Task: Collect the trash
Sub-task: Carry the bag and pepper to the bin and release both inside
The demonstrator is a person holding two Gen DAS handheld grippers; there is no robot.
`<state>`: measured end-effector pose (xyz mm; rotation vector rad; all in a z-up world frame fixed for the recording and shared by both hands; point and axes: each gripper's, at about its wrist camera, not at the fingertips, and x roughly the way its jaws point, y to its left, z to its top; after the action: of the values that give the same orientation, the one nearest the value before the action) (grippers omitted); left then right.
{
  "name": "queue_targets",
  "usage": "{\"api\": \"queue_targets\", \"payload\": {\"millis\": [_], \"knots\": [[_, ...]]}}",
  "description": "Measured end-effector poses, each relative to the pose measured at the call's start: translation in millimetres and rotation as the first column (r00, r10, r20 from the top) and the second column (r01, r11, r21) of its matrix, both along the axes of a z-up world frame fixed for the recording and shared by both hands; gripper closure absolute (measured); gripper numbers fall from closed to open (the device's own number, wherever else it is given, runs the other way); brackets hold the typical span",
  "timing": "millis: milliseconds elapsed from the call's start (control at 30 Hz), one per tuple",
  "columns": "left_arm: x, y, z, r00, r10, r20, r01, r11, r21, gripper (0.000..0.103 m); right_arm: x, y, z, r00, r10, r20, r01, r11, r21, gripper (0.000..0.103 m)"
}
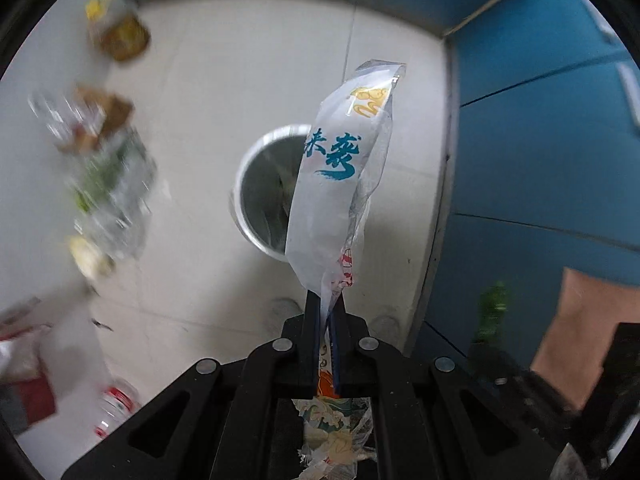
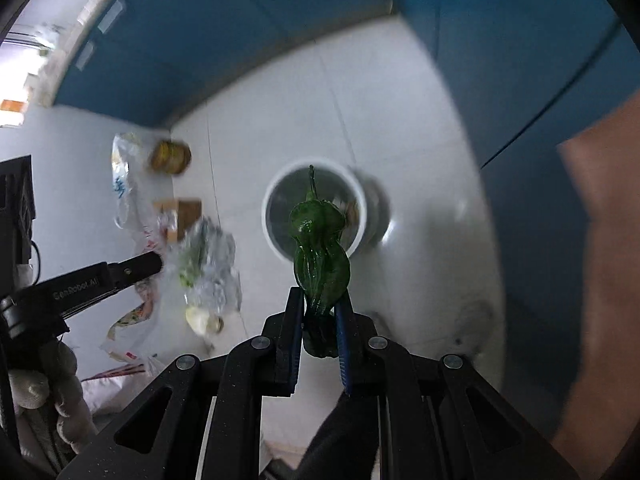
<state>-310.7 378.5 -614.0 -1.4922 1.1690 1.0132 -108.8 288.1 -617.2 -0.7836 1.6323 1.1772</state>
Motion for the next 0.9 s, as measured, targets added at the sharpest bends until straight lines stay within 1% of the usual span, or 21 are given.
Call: {"api": "queue_targets", "payload": {"millis": [33, 67, 100, 167, 267, 300, 367, 400, 433, 467, 500, 567, 600, 633, 667, 700, 733, 767, 800, 867, 900], "knots": [[-4.8, 2.4, -19.2, 1.000, 0.006, 0.011, -0.006, 1.000, -0.020, 0.101, -6.2, 5.8, -28.9, 1.000, 0.002, -0.026, -0.003, 1.000, -0.025, 0.087], [-7.8, 5.3, -46.2, 1.000, 0.010, 0.014, -0.009, 0.999, -0.046, 0.100, -12.8, 12.6, -64.0, 0.999, 0.005, -0.042, -0.007, 0.999, -0.051, 0.087], [-11.0, 10.0, -75.6, 1.000, 0.011, 0.012, -0.010, 0.997, -0.071, 0.100, -16.8, 17.3, -85.1, 0.999, 0.015, -0.046, -0.018, 0.998, -0.063, 0.087], [-14.5, 17.6, -123.7, 1.000, 0.019, 0.017, -0.017, 0.995, -0.099, 0.098, -28.3, 30.7, -141.3, 0.997, 0.047, -0.062, -0.052, 0.994, -0.095, 0.087], [-18.3, 26.7, -176.5, 1.000, 0.013, 0.000, -0.012, 0.990, -0.140, 0.095, -37.3, 48.6, -205.6, 0.994, 0.082, -0.075, -0.092, 0.986, -0.142, 0.086], [-20.5, 28.3, -187.4, 1.000, 0.013, -0.005, -0.014, 0.990, -0.139, 0.088, -44.9, 53.0, -221.6, 0.993, 0.088, -0.079, -0.100, 0.983, -0.157, 0.085], [-24.8, 30.7, -200.6, 0.999, 0.009, -0.042, -0.014, 0.992, -0.123, 0.049, -47.3, 61.5, -249.4, 0.993, 0.098, -0.072, -0.110, 0.977, -0.184, 0.084], [-28.1, 31.2, -204.3, 0.999, 0.013, -0.048, -0.019, 0.993, -0.120, 0.017, -47.6, 66.5, -260.7, 0.992, 0.107, -0.071, -0.119, 0.972, -0.200, 0.079], [-31.2, 30.4, -205.3, 0.998, 0.017, -0.059, -0.023, 0.994, -0.108, 0.008, -49.4, 72.2, -271.1, 0.991, 0.113, -0.068, -0.125, 0.969, -0.212, 0.064], [-32.8, 30.2, -204.6, 0.997, 0.015, -0.079, -0.023, 0.995, -0.095, 0.008, -49.6, 74.5, -275.3, 0.991, 0.121, -0.050, -0.129, 0.968, -0.215, 0.055], [-36.6, 28.6, -201.4, 0.995, 0.013, -0.101, -0.021, 0.996, -0.083, 0.008, -47.1, 76.3, -276.3, 0.992, 0.126, -0.032, -0.130, 0.969, -0.210, 0.044], [-38.8, 27.5, -189.0, 0.988, 0.010, -0.151, -0.017, 0.999, -0.050, 0.008, -46.8, 78.9, -274.3, 0.991, 0.136, 0.003, -0.133, 0.971, -0.200, 0.041], [-39.4, 25.4, -181.5, 0.984, 0.005, -0.177, -0.010, 0.999, -0.031, 0.008, -46.8, 78.5, -267.0, 0.989, 0.143, 0.025, -0.135, 0.972, -0.194, 0.029], [-42.5, 21.5, -168.8, 0.978, 0.003, -0.208, -0.005, 1.000, -0.006, 0.008, -45.1, 77.0, -259.2, 0.987, 0.154, 0.051, -0.142, 0.972, -0.187, 0.012], [-45.0, 18.2, -157.3, 0.973, 0.001, -0.229, 0.003, 1.000, 0.020, 0.008, -46.5, 77.0, -248.6, 0.982, 0.170, 0.086, -0.153, 0.972, -0.176, 0.005], [-44.9, 15.9, -145.7, 0.969, -0.001, -0.246, 0.013, 0.999, 0.046, 0.008, -45.6, 75.8, -234.3, 0.973, 0.189, 0.129, -0.168, 0.973, -0.157, 0.000], [-45.9, 12.3, -129.3, 0.964, -0.002, -0.267, 0.024, 0.997, 0.079, 0.007, -48.1, 74.7, -221.9, 0.966, 0.204, 0.160, -0.183, 0.973, -0.138, 0.000], [-49.0, 9.4, -117.3, 0.959, 0.000, -0.283, 0.032, 0.994, 0.107, 0.007, -49.9, 73.1, -203.3, 0.956, 0.217, 0.196, -0.196, 0.973, -0.120, 0.000], [-50.2, 4.1, -98.0, 0.954, 0.002, -0.299, 0.041, 0.989, 0.139, 0.006, -50.3, 70.7, -189.8, 0.951, 0.220, 0.215, -0.202, 0.974, -0.106, 0.000], [-49.8, -5.1, -61.3, 0.948, 0.007, -0.318, 0.055, 0.982, 0.183, 0.004, -51.4, 67.3, -148.5, 0.939, 0.219, 0.266, -0.209, 0.976, -0.066, 0.000], [-50.0, -10.5, -44.1, 0.945, 0.009, -0.328, 0.062, 0.976, 0.207, 0.004, -52.2, 67.9, -131.7, 0.936, 0.215, 0.279, -0.209, 0.976, -0.054, 0.000]]}}
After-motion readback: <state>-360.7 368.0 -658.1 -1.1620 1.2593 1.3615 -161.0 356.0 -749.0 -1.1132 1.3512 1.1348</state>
